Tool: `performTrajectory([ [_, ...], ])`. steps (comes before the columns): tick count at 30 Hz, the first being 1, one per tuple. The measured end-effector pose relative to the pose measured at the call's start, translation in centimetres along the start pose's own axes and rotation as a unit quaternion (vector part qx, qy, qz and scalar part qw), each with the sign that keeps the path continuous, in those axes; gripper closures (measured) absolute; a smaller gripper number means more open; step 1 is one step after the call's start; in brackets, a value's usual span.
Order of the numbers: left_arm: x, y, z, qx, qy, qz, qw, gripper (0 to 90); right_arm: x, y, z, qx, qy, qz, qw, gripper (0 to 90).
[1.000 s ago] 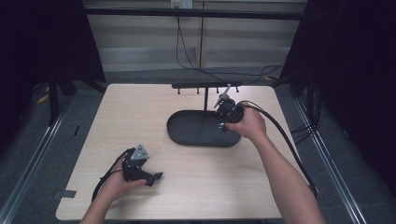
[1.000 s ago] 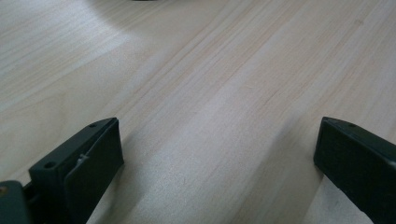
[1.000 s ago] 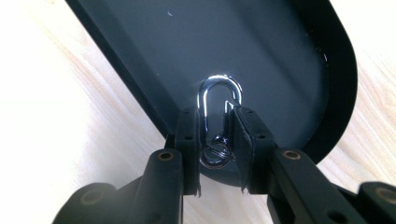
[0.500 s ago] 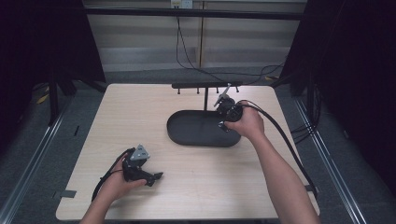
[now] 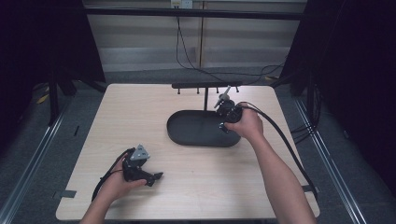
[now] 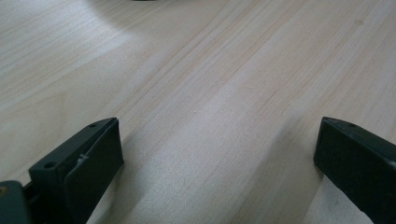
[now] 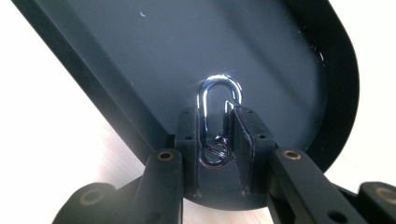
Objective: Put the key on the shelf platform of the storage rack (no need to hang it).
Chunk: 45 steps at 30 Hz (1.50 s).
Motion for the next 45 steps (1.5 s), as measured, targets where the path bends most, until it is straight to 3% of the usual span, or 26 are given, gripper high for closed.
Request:
performTrajectory([
  [24,0.0,0.0,0.0,0.000,0.001,-0.001,1.0000,0.8,1.8,-0.3,0.6,0.009,-0.003,-0.008,0.9999,71.8],
  [25,0.0,0.0,0.0,0.003,0.003,-0.001,1.0000,0.8,1.8,-0.3,0.6,0.005,-0.011,-0.011,0.9999,88.4],
  [27,0.0,0.0,0.0,0.002,-0.001,-0.001,1.0000,0.4,1.5,-0.4,0.7,0.018,0.004,0.011,0.9998,90.0],
  [31,0.0,0.0,0.0,0.003,-0.001,-0.002,1.0000,0.3,1.5,-0.5,0.7,0.016,0.001,0.000,0.9999,90.0],
  [33,0.0,0.0,0.0,0.003,-0.001,-0.001,1.0000,0.4,1.5,-0.7,0.9,0.009,0.002,0.004,0.9999,88.7],
  [36,0.0,0.0,0.0,0.002,-0.001,-0.001,1.0000,0.3,1.3,-0.9,0.9,0.022,0.005,0.013,0.9997,85.1],
  [45,0.0,0.0,0.0,0.002,-0.001,-0.002,1.0000,0.3,0.6,-1.1,0.5,0.011,-0.007,0.024,0.9996,70.7],
])
Point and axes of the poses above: each handheld gripper's, and its own axes: x roughly forward along the jaws, y roughly out of its top, z roughly to its right, the point moved 2 cm from there along x, roughly forward along the jaws, and after that the axes turned 5 degrees about -x, right-handed, at the moved point
